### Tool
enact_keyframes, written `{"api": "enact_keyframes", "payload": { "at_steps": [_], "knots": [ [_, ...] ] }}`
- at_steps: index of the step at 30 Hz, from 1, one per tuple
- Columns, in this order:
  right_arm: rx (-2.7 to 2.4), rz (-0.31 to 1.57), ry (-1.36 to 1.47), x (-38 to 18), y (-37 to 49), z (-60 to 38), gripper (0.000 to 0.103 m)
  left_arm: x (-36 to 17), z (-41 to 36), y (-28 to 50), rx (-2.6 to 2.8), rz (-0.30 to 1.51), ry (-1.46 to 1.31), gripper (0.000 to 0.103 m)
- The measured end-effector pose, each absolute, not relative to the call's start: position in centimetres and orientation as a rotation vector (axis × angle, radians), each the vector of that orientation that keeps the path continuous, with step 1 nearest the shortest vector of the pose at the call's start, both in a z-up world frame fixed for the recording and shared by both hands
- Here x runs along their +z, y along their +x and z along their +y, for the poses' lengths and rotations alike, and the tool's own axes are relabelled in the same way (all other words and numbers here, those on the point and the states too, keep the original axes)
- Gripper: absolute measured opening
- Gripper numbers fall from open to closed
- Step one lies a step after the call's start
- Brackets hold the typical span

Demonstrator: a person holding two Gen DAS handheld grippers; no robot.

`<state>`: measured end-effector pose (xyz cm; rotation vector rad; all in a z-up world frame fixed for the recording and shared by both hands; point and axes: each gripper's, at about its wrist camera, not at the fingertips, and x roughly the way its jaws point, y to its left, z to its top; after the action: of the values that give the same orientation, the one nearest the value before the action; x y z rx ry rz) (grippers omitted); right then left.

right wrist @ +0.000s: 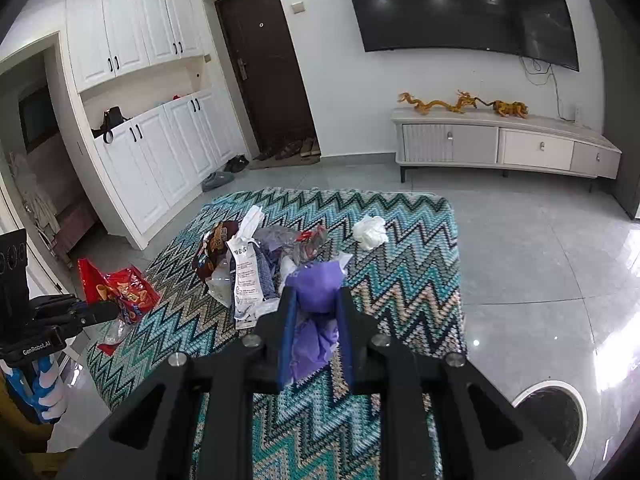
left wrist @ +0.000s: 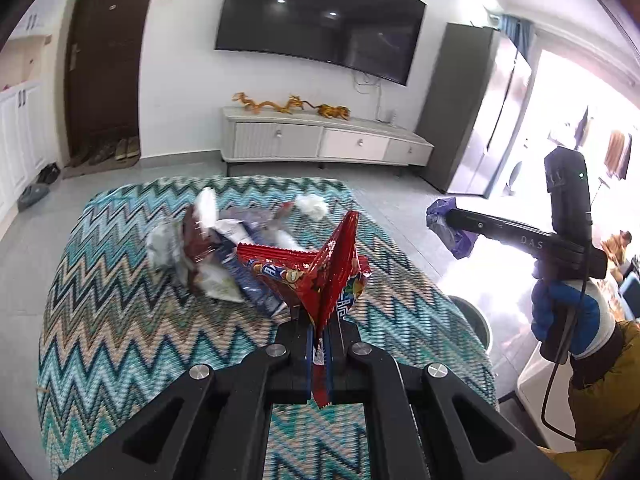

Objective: Collect trash
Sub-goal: 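Carry the red snack bag and purple bag over the trash bin, then open both tools to drop the red and purple bags into the bin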

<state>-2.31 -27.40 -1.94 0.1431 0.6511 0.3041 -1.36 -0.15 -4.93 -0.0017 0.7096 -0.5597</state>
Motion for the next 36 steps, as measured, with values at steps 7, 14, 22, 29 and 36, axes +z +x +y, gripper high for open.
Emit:
{"api": "enact_keyframes", "payload": {
  "at_steps": [7, 14, 22, 29, 36],
  "knots": [
    [0.160, 0.596, 0.223, -2.3, -6.9, -36.6, 0.019, -2.9, -9.8, -1.0, -0.679, 0.745, 0.122, 0.004],
    [-0.080, 0.633, 0.356, -7.5, -11.5, -48.5, 0.019, -4.8, -23.6, -1.0, -0.835, 0.837, 0.289, 0.004],
    [-0.243, 0.765, 0.472, -16.0, -13.0, -57.1, 0.019, -11.3, -38.9, -1.5, -0.963, 1.000, 0.415, 0.005],
    [-0.287, 0.838, 0.574, -22.5, -12.1, -60.7, 0.021, -16.9, -46.3, -0.3, -0.965, 1.116, 0.446, 0.006],
    [-0.310, 0.889, 0.609, -26.4, -11.1, -61.8, 0.022, -20.6, -49.3, 1.3, -0.926, 1.189, 0.428, 0.009]
  ]
}}
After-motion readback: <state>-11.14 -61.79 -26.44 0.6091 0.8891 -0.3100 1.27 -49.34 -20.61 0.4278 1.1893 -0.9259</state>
